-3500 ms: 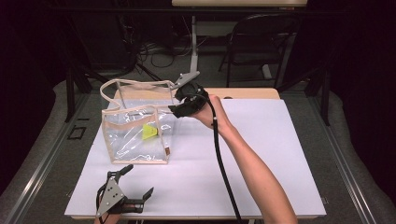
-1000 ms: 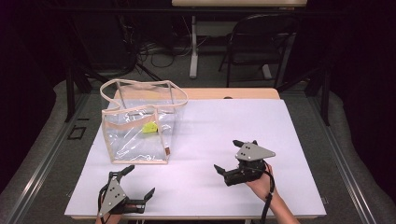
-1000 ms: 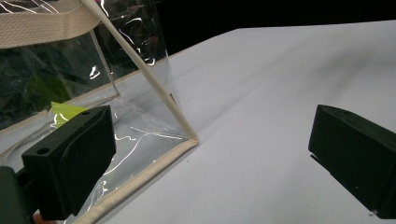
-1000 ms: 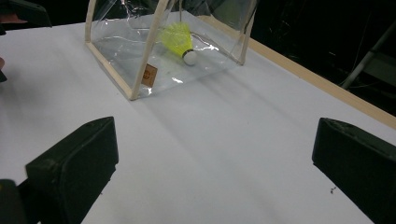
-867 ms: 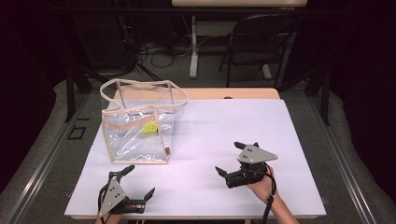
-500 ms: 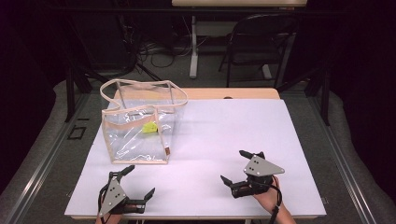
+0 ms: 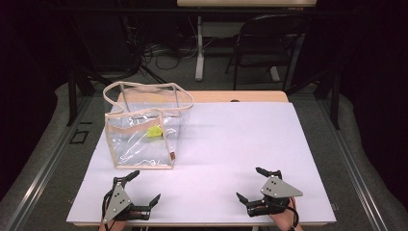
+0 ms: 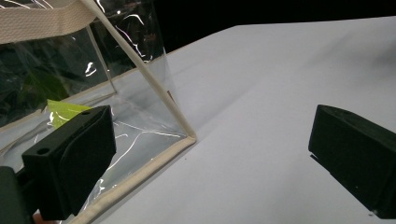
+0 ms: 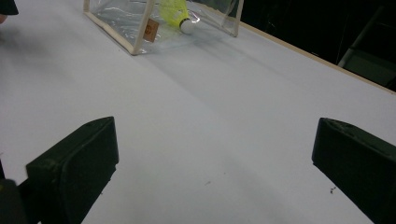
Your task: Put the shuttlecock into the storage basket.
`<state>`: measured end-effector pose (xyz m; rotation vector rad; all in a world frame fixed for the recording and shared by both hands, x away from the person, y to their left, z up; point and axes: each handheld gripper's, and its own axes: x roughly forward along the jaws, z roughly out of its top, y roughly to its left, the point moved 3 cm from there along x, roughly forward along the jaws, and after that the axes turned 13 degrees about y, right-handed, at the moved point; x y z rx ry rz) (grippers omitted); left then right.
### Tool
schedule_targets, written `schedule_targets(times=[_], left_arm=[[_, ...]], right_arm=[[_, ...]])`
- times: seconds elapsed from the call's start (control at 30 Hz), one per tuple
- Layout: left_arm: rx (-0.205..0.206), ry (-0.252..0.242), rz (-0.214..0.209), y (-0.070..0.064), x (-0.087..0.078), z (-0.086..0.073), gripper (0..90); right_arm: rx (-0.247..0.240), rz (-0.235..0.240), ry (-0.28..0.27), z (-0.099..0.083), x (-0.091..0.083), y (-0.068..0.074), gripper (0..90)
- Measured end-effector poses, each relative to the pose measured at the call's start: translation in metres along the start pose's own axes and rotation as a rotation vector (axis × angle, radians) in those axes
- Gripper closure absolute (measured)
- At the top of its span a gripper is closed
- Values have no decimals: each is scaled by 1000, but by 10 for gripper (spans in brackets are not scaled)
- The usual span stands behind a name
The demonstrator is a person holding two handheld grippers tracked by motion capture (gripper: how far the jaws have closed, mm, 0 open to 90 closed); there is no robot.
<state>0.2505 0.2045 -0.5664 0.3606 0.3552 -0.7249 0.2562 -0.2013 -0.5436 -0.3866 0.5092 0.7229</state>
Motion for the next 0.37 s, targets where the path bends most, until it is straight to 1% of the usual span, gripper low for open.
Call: schedule_targets(times=[0.13,0.27,0.37], left_arm=[[0,-1,-2,0,1,0,7],[7,4,-2,0,1,0,6],[7,5,-1,0,1,0,6]], right_arm=[[-9,-22,6,-7,-2,2,0],[-18,-27,6,-7,-2,2,0],[-19,-21,5,-7,-1,2,0]])
